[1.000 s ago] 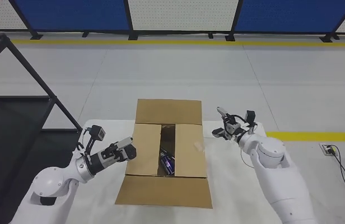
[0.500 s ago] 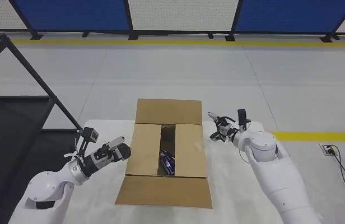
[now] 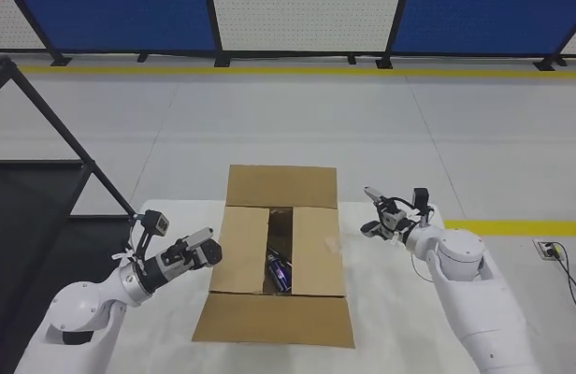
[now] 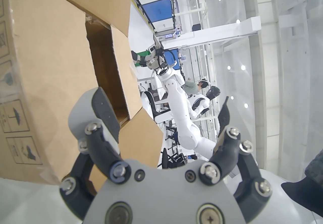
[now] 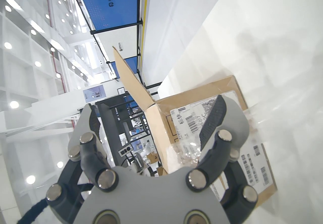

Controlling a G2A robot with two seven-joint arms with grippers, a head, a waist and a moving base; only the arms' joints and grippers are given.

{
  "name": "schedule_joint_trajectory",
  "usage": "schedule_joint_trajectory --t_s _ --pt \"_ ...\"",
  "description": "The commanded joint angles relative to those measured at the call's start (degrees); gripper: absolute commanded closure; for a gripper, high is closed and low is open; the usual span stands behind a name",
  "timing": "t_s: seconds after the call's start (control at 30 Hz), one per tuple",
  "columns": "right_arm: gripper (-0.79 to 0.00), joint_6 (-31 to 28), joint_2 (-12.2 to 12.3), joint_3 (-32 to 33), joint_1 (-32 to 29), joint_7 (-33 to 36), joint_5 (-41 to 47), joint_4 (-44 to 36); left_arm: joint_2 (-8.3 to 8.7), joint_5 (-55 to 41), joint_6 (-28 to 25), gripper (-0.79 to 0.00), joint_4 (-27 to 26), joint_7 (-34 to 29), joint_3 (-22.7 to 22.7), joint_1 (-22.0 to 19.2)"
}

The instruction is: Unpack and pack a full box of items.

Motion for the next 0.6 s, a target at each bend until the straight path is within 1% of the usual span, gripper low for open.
schedule_joint_trajectory --t_s 0.0,0.2,0.3,0.4,0.57 --pt "-0.785 0.3 -0.4 -1.0 0.4 -0.5 1.1 0.2 0.01 0.0 -0.1 -0.785 -0.2 0.1 0.1 0.1" --pt "-0.785 0.3 -1.6 -5.7 3.0 -3.7 -0.5 3.8 0.17 -0.3 -0.5 -0.785 -0.5 0.6 -0.5 1.0" --pt "-0.785 0.3 -1.9 -7.0 4.3 -2.8 -1.4 5.6 0.23 -0.6 -0.6 -0.785 -0.6 0.8 -0.8 1.4" --pt "-0.785 -0.4 -1.6 -6.7 4.6 -1.3 -2.2 6.7 0.26 -0.8 -0.7 -0.785 -0.5 0.9 -0.8 1.5" --pt "-0.785 -1.0 -0.5 -4.6 3.3 1.1 -3.3 6.3 0.24 -0.7 -0.5 -0.785 -0.5 0.9 -0.1 1.2"
